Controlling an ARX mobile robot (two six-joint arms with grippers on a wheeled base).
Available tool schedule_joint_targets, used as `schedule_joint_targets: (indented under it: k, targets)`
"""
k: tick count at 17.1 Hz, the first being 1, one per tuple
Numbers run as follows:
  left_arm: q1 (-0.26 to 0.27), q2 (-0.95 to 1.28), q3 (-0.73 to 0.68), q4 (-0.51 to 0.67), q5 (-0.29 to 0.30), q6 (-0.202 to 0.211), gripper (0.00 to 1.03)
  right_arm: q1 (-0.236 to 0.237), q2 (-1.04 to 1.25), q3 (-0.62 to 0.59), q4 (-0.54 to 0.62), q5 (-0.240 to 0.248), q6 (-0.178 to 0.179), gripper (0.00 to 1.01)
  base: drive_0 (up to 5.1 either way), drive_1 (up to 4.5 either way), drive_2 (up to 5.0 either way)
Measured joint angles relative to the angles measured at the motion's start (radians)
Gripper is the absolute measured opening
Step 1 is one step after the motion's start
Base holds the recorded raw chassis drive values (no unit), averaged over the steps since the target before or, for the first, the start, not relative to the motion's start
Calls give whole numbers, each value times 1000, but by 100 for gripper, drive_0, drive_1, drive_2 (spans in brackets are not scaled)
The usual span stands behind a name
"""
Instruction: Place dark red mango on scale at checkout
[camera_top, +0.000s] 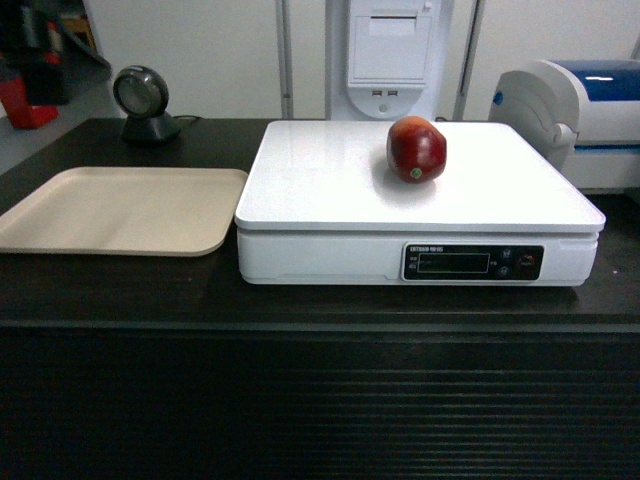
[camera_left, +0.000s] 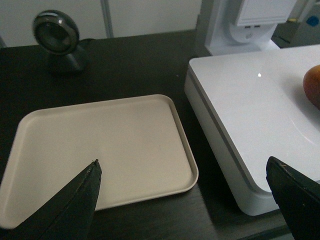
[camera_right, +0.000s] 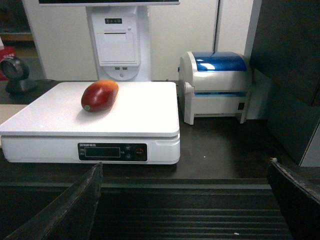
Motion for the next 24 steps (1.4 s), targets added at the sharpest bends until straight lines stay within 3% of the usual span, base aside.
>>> schedule_joint_targets:
  k: [3, 8, 9, 10, 14, 16, 17, 24]
  targets:
    - [24, -243, -172, 24, -60, -66, 98, 0, 0, 0, 0, 0, 0, 98, 0, 0, 0]
    - [29, -541, -284, -37, -171, -55, 97, 0, 0, 0, 0, 0, 0, 98, 0, 0, 0]
    - [19, -603, -351, 97, -232, -56, 85, 0, 0, 0, 0, 0, 0, 98, 0, 0, 0]
    - [17, -679, -425, 98, -240, -56, 75, 0, 0, 0, 0, 0, 0, 98, 0, 0, 0]
    - [14, -1067, -668, -97, -241, -56, 28, 0, 0, 0, 0, 0, 0, 98, 0, 0, 0]
    - [14, -1159, -714, -78, -242, -56, 6, 0, 0, 0, 0, 0, 0, 98, 0, 0, 0]
    - [14, -1173, -741, -77, -242, -54, 2, 0, 0, 0, 0, 0, 0, 98, 0, 0, 0]
    - [14, -1299, -853, -109, -242, -53, 2, 0, 0, 0, 0, 0, 0, 98, 0, 0, 0]
